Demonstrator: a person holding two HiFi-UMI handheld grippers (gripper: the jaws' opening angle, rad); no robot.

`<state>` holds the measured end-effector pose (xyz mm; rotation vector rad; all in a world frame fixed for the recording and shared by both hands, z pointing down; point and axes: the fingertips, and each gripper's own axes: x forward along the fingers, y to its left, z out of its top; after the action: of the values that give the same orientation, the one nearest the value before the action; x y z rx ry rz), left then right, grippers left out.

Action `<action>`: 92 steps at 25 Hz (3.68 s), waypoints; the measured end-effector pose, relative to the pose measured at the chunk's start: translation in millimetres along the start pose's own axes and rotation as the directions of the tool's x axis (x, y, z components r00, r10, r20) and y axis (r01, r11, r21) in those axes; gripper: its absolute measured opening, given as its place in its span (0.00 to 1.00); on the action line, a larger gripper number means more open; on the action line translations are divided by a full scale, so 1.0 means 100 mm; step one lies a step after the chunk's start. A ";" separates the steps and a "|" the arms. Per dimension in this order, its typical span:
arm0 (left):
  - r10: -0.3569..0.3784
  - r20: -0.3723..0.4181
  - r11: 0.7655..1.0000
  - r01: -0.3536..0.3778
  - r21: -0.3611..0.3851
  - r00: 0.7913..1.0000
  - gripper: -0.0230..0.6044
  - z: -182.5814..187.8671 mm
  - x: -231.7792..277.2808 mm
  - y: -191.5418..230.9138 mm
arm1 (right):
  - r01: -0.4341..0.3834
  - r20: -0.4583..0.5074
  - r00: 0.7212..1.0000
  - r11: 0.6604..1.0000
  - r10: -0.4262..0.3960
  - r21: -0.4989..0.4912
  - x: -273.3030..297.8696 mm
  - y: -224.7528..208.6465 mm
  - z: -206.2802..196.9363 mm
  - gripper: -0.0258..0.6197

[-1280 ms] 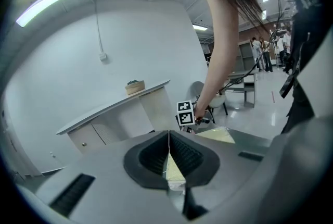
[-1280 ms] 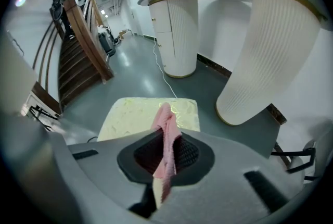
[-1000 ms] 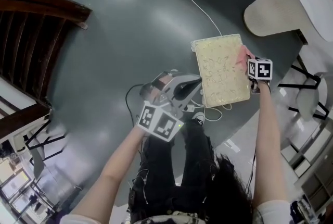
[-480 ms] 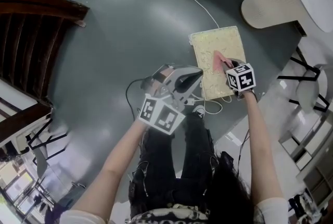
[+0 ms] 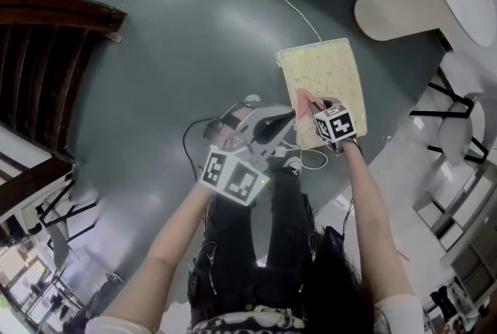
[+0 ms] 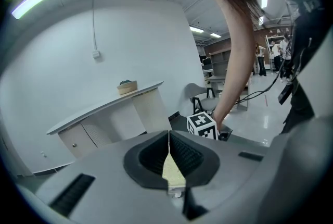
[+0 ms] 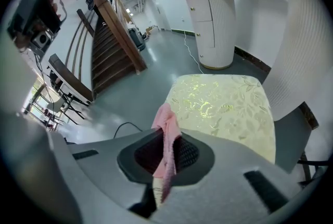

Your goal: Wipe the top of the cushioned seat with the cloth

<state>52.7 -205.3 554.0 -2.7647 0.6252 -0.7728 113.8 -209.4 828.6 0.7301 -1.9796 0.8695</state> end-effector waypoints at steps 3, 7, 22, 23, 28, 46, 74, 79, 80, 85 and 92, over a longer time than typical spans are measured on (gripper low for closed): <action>0.000 0.001 1.000 0.000 -0.002 1.000 0.05 -0.01 -0.01 0.00 | 0.049 -0.015 0.999 0.999 -0.049 0.017 -0.09 -0.25 -0.08 0.05; -0.003 0.002 1.000 0.003 -0.006 1.000 0.05 0.00 0.04 -0.02 | 0.113 -0.035 0.993 0.991 -0.111 0.065 -0.26 -0.67 -0.27 0.05; -0.051 0.015 0.999 0.050 0.018 0.999 0.05 0.18 0.19 -0.21 | 0.298 -0.047 0.954 0.925 -0.295 0.238 -1.00 -1.59 -0.73 0.05; -0.052 0.017 0.998 0.052 0.019 0.998 0.05 0.19 0.19 -0.23 | 0.289 -0.034 0.957 0.927 -0.289 0.240 -1.02 -1.56 -0.71 0.05; -0.059 0.026 0.998 0.058 0.023 0.998 0.05 0.25 0.24 -0.28 | 0.192 0.062 0.976 0.961 -0.207 0.198 -1.05 -1.07 -0.51 0.05; -0.091 0.023 0.995 0.090 0.050 0.996 0.05 0.33 0.23 -0.46 | 0.002 0.040 0.999 0.995 -0.006 0.103 -0.45 0.22 -0.88 0.05; -0.179 0.070 0.978 0.169 0.126 0.981 0.05 1.03 0.56 -0.95 | 0.240 0.103 0.950 0.898 -0.296 0.369 -1.88 -1.01 -1.52 0.05; -0.162 0.072 0.977 0.150 0.149 0.984 0.05 1.35 0.44 -1.15 | 0.204 0.213 0.931 0.905 -0.298 0.374 -2.49 -0.73 -1.45 0.05; -0.153 0.072 0.979 0.142 0.148 0.986 0.05 1.41 0.41 -1.19 | 0.198 0.232 0.927 0.909 -0.296 0.366 -2.62 -0.66 -1.44 0.05; -0.093 0.065 0.988 0.084 0.130 0.994 0.05 1.83 0.11 -1.36 | 0.158 0.328 0.904 0.926 -0.276 0.343 -3.23 -0.23 -1.35 0.05; -0.067 0.053 0.993 0.062 0.097 0.996 0.05 2.45 -0.40 -1.65 | 0.079 0.441 0.863 0.927 -0.248 0.366 -3.99 0.46 -1.24 0.05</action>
<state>209.2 -20.6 379.1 -2.7204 0.4777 -0.7153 329.1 -17.0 522.9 1.4142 -2.1703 1.0032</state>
